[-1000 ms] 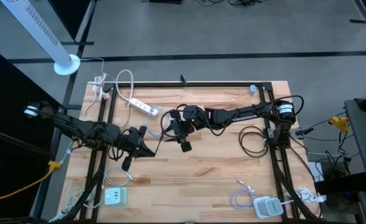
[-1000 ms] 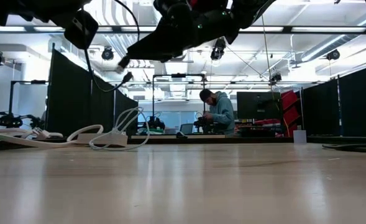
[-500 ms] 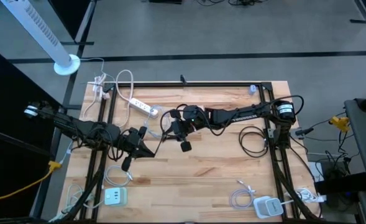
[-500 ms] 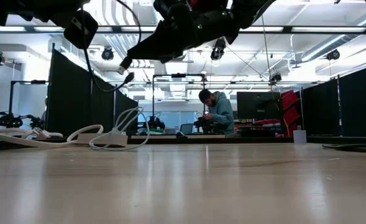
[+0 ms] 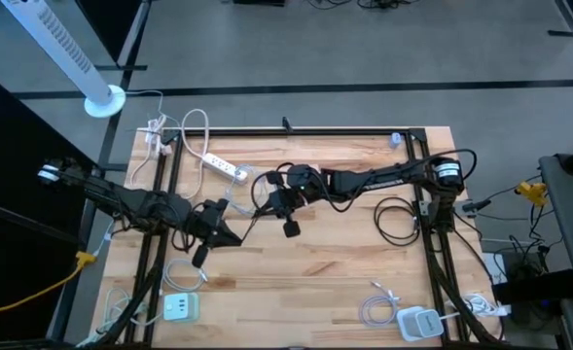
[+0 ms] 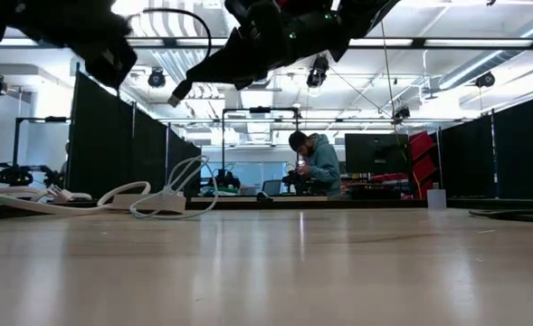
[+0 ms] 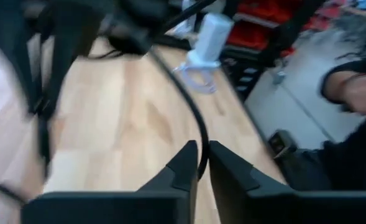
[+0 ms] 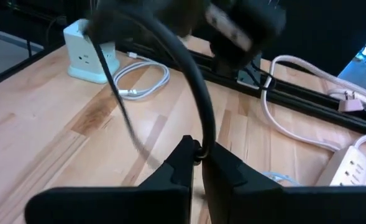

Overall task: Insert USB
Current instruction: Insert the left black charger cable into the top white outlet extension

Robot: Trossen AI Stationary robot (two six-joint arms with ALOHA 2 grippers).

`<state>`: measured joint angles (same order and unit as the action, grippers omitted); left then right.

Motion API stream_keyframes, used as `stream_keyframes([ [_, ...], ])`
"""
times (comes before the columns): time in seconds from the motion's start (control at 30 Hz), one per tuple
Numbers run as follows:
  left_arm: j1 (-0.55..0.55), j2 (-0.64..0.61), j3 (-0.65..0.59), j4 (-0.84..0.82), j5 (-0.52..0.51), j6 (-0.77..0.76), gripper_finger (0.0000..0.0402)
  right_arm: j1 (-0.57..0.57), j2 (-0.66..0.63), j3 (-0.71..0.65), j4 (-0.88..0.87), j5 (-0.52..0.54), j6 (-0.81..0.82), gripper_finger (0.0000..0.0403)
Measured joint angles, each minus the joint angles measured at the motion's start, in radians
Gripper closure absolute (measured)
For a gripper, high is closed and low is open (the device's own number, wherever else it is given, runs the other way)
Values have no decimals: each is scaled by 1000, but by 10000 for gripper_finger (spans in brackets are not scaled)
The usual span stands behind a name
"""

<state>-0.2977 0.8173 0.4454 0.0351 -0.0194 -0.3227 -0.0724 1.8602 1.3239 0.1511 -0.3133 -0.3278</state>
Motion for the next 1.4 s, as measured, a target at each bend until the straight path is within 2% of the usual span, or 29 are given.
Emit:
stream_keyframes([
  [0.3, 0, 0, -61, -29, -166, 18, 267, -5, -7, 1, -11, 1, 3, 398],
  [0.4, 0, 0, -75, -80, -257, 18, 247, -5, -16, 1, -23, 1, -8, 398],
  [0.5, 1, -2, -74, -166, -277, 18, 237, -5, -42, 1, -44, 0, -37, 398],
  [0.6, 1, -13, -49, -278, -278, -3, 236, -7, -70, 1, -69, 1, -47, 398],
  [0.73, 1, -39, -28, -296, -307, 9, 247, -19, -85, 1, -57, 26, -45, 398],
  [0.93, 11, -49, -33, -280, -521, 19, 276, -46, -56, 1, -21, 27, -50, 398],
  [1.13, 20, -9, -43, -246, -530, 71, 298, -53, -28, 1, 65, -32, -65, 398],
  [1.23, 20, 15, -44, -197, -519, 115, 297, -53, -26, 1, 82, -79, -65, 398],
  [1.4, 20, 47, -44, -64, -493, 196, 288, -53, -25, 1, 90, -83, -49, 398],
])
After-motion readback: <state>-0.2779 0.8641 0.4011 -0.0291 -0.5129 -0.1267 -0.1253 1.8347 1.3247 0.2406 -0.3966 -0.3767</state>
